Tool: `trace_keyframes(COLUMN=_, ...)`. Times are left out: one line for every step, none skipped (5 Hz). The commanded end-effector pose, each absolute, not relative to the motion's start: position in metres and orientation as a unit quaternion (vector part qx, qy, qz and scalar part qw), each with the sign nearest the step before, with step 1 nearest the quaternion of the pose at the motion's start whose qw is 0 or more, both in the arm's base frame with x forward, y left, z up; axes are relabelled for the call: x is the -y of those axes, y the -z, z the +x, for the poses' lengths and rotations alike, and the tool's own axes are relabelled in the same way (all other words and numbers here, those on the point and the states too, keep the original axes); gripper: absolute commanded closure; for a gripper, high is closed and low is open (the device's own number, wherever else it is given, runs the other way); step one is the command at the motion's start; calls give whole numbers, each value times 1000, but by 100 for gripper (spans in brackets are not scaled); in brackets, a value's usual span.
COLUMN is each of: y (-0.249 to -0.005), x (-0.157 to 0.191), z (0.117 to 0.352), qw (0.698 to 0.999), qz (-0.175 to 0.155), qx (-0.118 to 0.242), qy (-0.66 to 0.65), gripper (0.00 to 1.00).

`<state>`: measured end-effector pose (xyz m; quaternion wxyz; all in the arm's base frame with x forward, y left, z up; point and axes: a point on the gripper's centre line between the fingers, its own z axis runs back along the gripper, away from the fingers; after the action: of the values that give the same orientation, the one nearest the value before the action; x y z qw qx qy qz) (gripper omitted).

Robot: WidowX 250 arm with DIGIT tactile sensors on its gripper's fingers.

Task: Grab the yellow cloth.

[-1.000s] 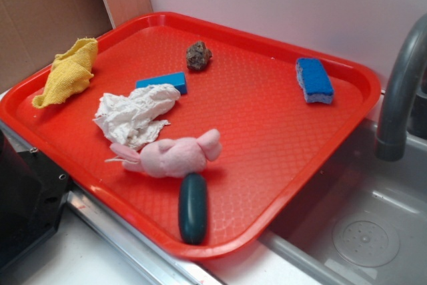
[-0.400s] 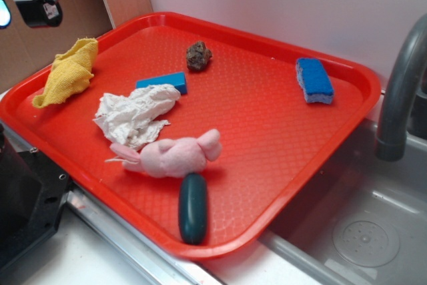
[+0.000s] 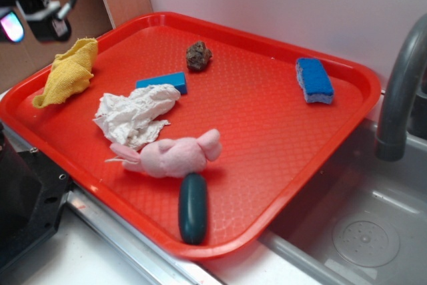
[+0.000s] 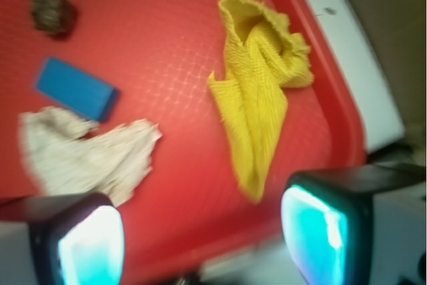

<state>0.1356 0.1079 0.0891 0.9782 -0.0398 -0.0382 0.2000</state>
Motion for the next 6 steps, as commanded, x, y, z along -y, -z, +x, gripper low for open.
trace_keyframes(y=-47, x=-141, z=155, qw=978, qz=-25, qx=60, qy=-199, gripper=0)
trace_keyframes(y=-40, x=-140, z=184, qw=980, qz=-33, qx=59, qy=-189, gripper=0)
trace_keyframes(y=-34, x=-125, z=208, qw=986, qz=-46, qx=59, qy=-152, gripper=0)
trace_keyframes(y=-24, x=-105, z=224, qw=991, qz=-35, qx=35, qy=-127, gripper=100)
trace_keyframes(y=-26, x=-100, z=219, qw=990, qz=-36, qx=22, qy=-136, gripper=100)
trace_keyframes(y=-76, x=-98, z=199, qw=982, qz=-32, qx=13, qy=-183, gripper=100)
